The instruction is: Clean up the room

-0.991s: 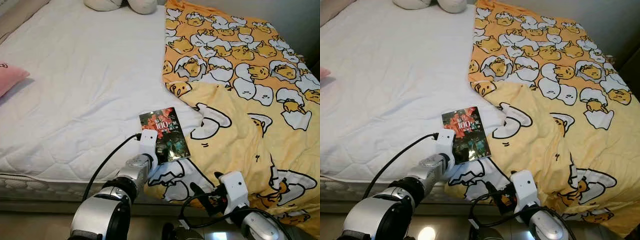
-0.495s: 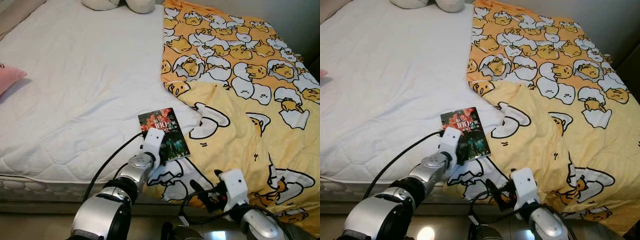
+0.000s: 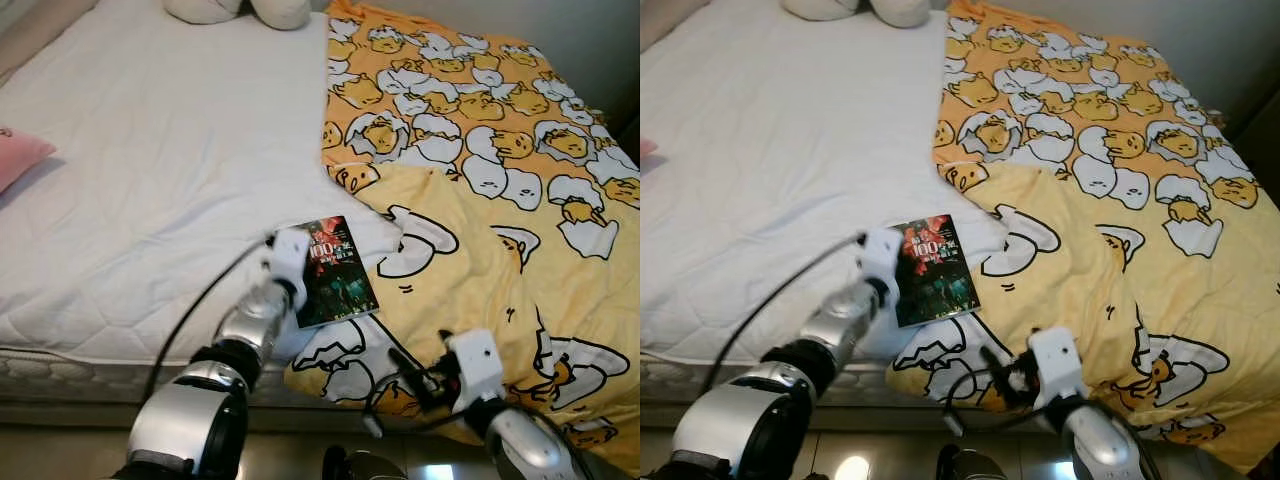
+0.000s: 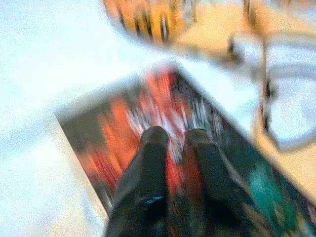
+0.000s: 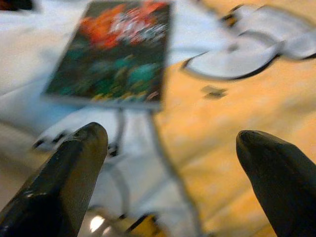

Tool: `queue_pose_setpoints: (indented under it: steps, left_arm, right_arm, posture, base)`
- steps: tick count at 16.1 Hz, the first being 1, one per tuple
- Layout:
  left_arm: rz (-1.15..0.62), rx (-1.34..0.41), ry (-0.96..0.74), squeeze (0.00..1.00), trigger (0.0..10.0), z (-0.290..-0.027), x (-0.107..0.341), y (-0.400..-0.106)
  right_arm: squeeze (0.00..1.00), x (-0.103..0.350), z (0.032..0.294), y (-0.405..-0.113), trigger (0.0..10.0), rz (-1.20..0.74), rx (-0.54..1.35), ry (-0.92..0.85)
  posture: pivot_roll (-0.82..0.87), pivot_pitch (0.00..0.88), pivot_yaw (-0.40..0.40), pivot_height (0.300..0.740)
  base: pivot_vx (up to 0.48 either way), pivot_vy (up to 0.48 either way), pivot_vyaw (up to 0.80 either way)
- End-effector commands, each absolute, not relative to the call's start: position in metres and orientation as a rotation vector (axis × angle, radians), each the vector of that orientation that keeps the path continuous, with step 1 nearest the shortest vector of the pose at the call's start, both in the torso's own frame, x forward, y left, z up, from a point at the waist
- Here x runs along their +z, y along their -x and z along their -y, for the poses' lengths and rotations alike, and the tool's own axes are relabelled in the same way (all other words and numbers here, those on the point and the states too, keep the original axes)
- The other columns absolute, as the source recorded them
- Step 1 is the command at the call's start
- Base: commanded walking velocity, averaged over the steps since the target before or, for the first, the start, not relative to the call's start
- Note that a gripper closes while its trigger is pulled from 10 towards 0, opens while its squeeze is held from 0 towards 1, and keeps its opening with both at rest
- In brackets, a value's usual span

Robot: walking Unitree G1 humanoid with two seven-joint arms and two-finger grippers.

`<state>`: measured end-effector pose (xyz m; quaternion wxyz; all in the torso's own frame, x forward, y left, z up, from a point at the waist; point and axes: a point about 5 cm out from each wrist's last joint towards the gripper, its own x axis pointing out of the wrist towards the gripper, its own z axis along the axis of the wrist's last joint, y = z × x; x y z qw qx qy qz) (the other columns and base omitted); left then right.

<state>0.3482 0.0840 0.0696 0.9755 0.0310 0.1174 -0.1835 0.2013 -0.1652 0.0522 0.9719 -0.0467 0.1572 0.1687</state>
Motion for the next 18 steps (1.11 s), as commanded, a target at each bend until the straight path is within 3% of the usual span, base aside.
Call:
queue_pose_setpoints:
  steps: [1,2,3,4,10,16,18]
  left_arm:
    - [-0.149,-0.365,-0.070,0.00,2.8,-0.082,0.076,-0.346]
    - [-0.126,-0.319,-0.096,0.00,10.0,-0.089,0.073,-0.342]
    - [-0.118,-0.304,-0.114,0.00,10.0,-0.092,0.073,-0.341]
    - [-0.046,-0.258,-0.124,1.00,10.0,-0.102,0.077,-0.336]
    - [0.028,-0.070,-0.179,1.00,10.0,-0.152,0.095,-0.311]
    - [0.039,-0.139,-0.176,1.00,10.0,-0.143,0.105,-0.301]
    - [-0.042,-0.103,-0.062,1.00,10.0,-0.143,0.097,-0.295]
  right_arm:
    - [0.00,0.054,0.177,-0.207,10.0,-0.298,0.258,0.108]
    - [0.00,0.056,0.180,-0.211,10.0,-0.281,0.224,0.062]
    - [0.00,0.057,0.180,-0.213,10.0,-0.272,0.217,0.044]
    - [1.00,0.058,0.177,-0.216,10.0,-0.264,0.242,0.025]
    - [1.00,0.072,0.175,-0.244,10.0,-0.120,0.118,-0.034]
    - [1.00,0.067,0.171,-0.258,10.0,-0.105,0.115,-0.042]
    - [1.00,0.067,0.169,-0.257,10.0,-0.093,0.130,-0.032]
  posture:
    - [-0.15,0.074,-0.107,0.736]
    - [-0.13,0.077,-0.102,0.736]
    - [-0.13,0.078,-0.102,0.736]
    - [-0.12,0.082,-0.100,0.736]
    - [-0.04,0.071,-0.042,0.736]
    - [0.00,0.064,-0.037,0.736]
    - [0.00,0.055,-0.040,0.736]
  base:
    - [0.000,0.000,0.00]
    - [0.000,0.000,0.00]
    - [0.000,0.000,0.00]
    - [0.000,0.000,0.00]
    - [0.000,0.000,0.00]
    - [0.000,0.000,0.00]
    - [0.000,0.000,0.00]
